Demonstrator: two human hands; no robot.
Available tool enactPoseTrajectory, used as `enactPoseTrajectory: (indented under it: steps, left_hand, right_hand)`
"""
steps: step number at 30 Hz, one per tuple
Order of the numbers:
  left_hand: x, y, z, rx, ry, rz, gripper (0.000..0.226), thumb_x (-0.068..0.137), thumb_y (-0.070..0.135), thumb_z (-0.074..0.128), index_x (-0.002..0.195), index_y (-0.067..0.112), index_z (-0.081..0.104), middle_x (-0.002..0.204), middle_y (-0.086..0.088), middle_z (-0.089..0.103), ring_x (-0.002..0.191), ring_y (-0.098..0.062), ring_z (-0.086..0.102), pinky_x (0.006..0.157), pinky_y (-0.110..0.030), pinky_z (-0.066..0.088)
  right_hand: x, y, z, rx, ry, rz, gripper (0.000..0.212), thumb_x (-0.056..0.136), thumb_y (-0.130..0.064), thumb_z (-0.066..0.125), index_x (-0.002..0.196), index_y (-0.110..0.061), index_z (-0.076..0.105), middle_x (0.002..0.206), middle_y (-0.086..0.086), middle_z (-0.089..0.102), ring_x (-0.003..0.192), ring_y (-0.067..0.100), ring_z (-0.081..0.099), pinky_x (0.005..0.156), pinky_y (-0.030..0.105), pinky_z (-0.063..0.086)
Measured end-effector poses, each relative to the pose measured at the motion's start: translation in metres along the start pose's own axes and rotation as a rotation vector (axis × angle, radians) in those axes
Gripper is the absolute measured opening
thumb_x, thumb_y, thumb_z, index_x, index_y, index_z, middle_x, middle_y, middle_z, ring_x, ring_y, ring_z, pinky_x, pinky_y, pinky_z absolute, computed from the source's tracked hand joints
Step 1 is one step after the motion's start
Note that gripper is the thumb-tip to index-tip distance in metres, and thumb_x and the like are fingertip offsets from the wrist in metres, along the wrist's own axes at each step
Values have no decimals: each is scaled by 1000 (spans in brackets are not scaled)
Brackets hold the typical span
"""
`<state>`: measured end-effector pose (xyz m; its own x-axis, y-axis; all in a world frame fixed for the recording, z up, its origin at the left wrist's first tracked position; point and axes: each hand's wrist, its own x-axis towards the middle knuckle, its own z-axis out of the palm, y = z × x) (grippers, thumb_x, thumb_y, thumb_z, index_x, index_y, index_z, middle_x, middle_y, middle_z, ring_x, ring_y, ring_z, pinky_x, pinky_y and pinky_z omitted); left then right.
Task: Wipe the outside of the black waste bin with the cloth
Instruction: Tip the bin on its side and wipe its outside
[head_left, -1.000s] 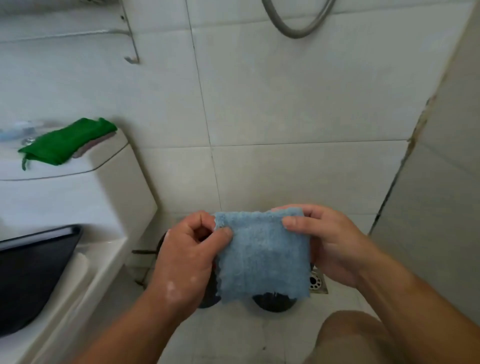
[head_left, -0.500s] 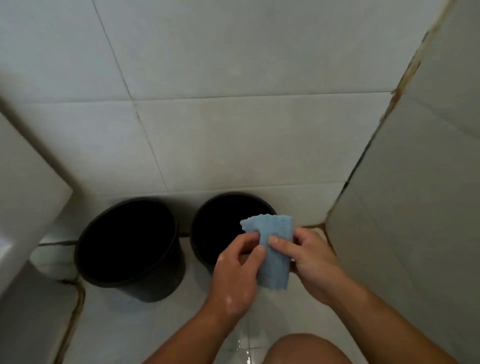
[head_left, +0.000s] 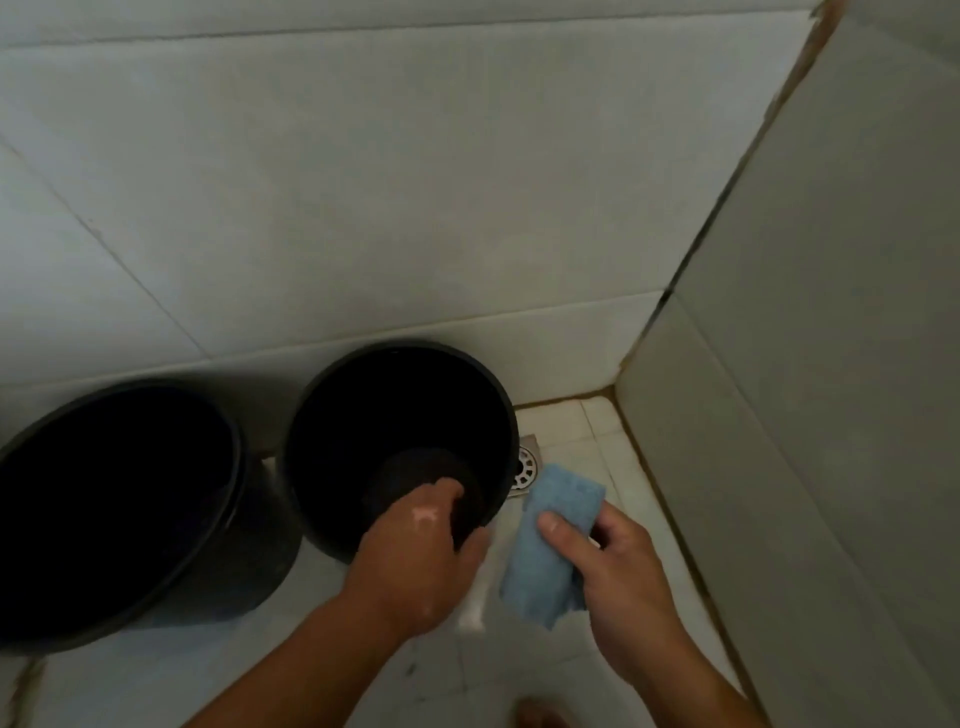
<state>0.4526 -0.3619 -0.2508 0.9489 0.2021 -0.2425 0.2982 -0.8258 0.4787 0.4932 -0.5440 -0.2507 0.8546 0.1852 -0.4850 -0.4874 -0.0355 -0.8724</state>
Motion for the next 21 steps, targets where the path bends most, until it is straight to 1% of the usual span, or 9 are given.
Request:
enactPoseTrajectory:
  steps: [1, 3, 6, 9, 11, 13, 16, 19, 21]
  left_hand:
    - [4, 3, 5, 102, -113, 1, 59, 94, 59, 52, 142, 24, 49, 131, 3, 61, 118, -16, 59, 97, -31, 49]
    - [11, 11, 14, 243, -238, -2, 59, 96, 63, 42, 140, 24, 45, 132, -4, 61, 118, -24, 60, 94, -36, 50]
    - [25, 17, 18, 283, -227, -21, 45, 102, 56, 33, 128, 23, 49, 117, -10, 66, 104, -30, 64, 85, -39, 52]
    - [24, 19, 9, 286, -226, 31, 34, 106, 44, 36, 125, 23, 54, 115, -8, 65, 101, -27, 63, 86, -43, 54]
    - [17, 15, 2, 122, -157, 0, 30, 105, 45, 38, 117, 25, 57, 101, -3, 67, 91, -21, 65, 82, -41, 56]
    - [9, 8, -6, -108, -71, -49, 28, 103, 48, 40, 105, 28, 60, 91, 3, 68, 83, -13, 66, 78, -36, 58]
    - [-5, -4, -16, -308, -1, -84, 24, 104, 45, 43, 101, 31, 63, 93, 7, 70, 84, -6, 68, 72, -16, 53]
    - [-27, -15, -25, -545, 55, -161, 24, 105, 39, 45, 109, 33, 67, 98, 8, 74, 92, -3, 69, 77, -13, 52]
    - [-42, -23, -28, -750, 94, -256, 26, 105, 37, 44, 111, 36, 69, 101, 9, 76, 100, -6, 69, 89, -27, 54]
  right_hand:
    - [1, 5, -4, 7, 35, 18, 27, 85, -22, 74, 111, -17, 71, 96, 3, 77, 86, 18, 74, 57, 25, 55]
    - [2, 13, -11, 28, 70, 44, 24, 88, -20, 71, 112, -18, 70, 100, 3, 76, 90, 18, 74, 58, 23, 55]
    - [2, 20, -18, 40, 44, 57, 20, 91, -17, 67, 110, -22, 71, 101, 1, 77, 95, 19, 73, 65, 27, 57]
    - [-1, 20, -23, 1, 26, 39, 18, 93, -16, 65, 111, -19, 70, 94, -1, 77, 87, 15, 74, 62, 26, 56]
    - [-1, 17, -25, -36, 32, 13, 24, 93, -20, 66, 116, -20, 68, 96, 0, 76, 88, 15, 74, 63, 29, 57]
    - [-2, 12, -25, -98, 42, -11, 39, 86, -33, 69, 123, -23, 63, 104, 0, 74, 92, 16, 73, 68, 33, 61]
    - [-6, 2, -22, -195, 12, -19, 62, 74, -49, 67, 131, -30, 54, 116, 0, 67, 100, 18, 69, 82, 41, 62]
    - [-11, -3, -16, -277, -41, -47, 52, 83, -41, 70, 131, -31, 51, 117, -1, 65, 100, 17, 68, 83, 40, 61]
    - [-14, -6, -10, -348, -86, -86, 38, 89, -33, 68, 124, -35, 52, 113, -5, 64, 99, 14, 66, 79, 33, 59]
